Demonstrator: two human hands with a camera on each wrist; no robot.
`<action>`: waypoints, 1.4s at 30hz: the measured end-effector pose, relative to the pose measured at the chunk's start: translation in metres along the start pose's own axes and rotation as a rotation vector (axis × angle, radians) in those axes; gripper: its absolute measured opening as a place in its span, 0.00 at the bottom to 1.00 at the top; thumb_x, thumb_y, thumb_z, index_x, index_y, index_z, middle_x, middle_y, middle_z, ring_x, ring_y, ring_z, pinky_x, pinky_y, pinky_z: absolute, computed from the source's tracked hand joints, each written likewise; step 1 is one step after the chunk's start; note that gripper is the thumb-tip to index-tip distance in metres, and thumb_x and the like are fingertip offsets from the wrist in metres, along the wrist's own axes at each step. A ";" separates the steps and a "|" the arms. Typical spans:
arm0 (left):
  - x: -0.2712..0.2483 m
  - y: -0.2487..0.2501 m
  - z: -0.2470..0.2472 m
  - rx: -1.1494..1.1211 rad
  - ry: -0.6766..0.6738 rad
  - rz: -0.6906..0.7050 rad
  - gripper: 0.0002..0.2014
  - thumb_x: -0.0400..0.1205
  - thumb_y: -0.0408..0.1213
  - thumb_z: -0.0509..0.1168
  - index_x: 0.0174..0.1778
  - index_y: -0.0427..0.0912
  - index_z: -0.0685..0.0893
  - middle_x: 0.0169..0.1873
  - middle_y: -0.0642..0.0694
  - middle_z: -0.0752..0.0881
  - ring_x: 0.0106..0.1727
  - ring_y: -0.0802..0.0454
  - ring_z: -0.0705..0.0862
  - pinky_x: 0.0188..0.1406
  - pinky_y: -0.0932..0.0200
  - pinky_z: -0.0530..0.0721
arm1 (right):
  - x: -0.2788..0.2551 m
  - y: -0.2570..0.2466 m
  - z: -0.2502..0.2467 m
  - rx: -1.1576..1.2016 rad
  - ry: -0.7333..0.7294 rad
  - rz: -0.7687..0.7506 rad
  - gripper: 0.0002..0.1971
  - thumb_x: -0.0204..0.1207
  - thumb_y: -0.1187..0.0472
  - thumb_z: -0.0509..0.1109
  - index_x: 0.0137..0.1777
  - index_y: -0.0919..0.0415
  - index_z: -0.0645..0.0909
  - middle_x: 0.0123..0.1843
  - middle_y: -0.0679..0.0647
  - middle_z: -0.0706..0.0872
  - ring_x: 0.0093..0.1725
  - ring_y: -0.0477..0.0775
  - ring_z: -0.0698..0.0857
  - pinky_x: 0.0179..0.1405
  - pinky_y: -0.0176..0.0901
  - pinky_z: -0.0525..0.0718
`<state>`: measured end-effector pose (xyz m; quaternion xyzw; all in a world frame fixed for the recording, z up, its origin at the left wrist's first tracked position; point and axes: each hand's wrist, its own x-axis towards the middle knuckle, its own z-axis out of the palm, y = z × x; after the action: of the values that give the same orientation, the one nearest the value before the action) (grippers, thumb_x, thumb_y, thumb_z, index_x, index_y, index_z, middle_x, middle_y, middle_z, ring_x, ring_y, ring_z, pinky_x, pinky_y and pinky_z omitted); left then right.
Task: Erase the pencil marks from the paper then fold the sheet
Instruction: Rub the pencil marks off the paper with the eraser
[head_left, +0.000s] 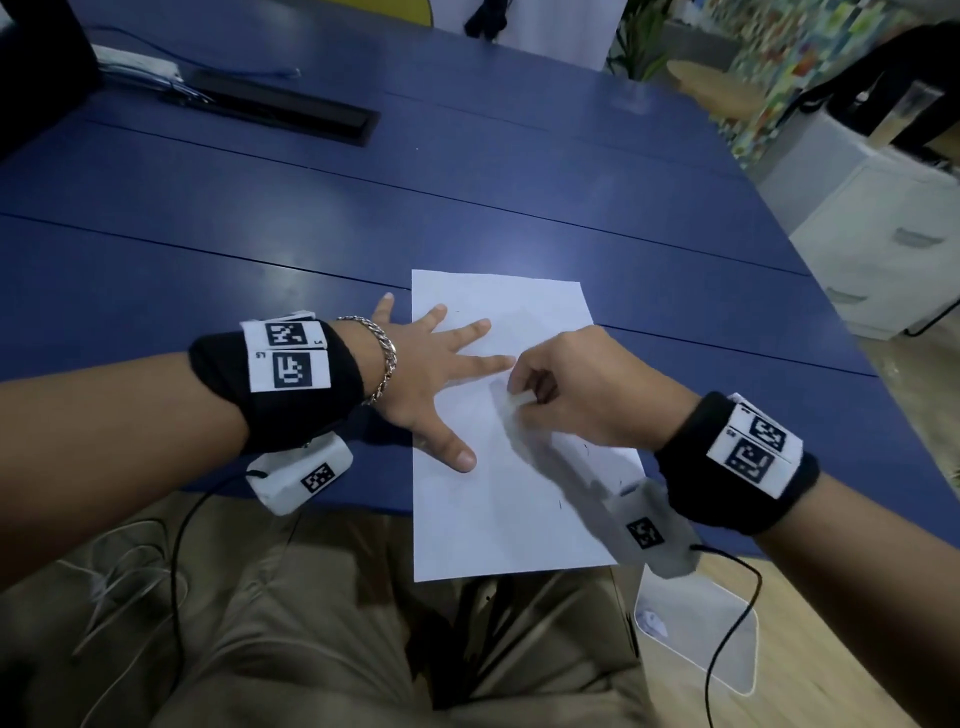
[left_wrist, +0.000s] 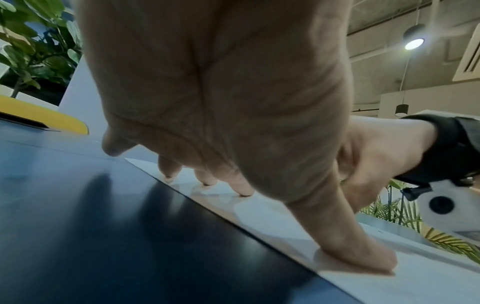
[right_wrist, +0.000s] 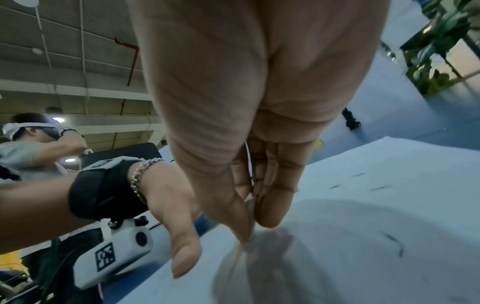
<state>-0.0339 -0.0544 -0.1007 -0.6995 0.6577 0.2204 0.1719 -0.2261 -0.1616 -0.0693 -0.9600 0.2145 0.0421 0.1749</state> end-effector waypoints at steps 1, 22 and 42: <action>0.000 0.000 0.000 0.002 -0.003 -0.002 0.61 0.59 0.90 0.60 0.79 0.84 0.28 0.87 0.62 0.25 0.90 0.36 0.31 0.76 0.10 0.34 | -0.004 -0.004 0.000 -0.005 -0.053 -0.044 0.09 0.73 0.57 0.77 0.53 0.51 0.90 0.39 0.44 0.90 0.40 0.42 0.87 0.44 0.37 0.86; -0.001 0.000 0.001 0.006 -0.014 -0.014 0.61 0.59 0.90 0.61 0.80 0.83 0.29 0.86 0.63 0.25 0.90 0.37 0.29 0.75 0.09 0.33 | -0.012 -0.022 0.012 -0.088 -0.003 -0.119 0.09 0.72 0.60 0.72 0.50 0.54 0.89 0.35 0.43 0.85 0.37 0.50 0.83 0.40 0.43 0.84; -0.026 -0.013 0.010 0.038 -0.021 0.012 0.72 0.61 0.87 0.63 0.88 0.60 0.25 0.88 0.52 0.24 0.90 0.44 0.29 0.86 0.25 0.35 | -0.034 -0.001 0.005 -0.029 0.065 0.063 0.07 0.74 0.59 0.73 0.50 0.51 0.87 0.40 0.43 0.89 0.42 0.44 0.85 0.44 0.46 0.88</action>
<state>-0.0232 -0.0268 -0.0958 -0.6897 0.6642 0.2163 0.1906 -0.2566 -0.1452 -0.0682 -0.9561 0.2497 0.0195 0.1524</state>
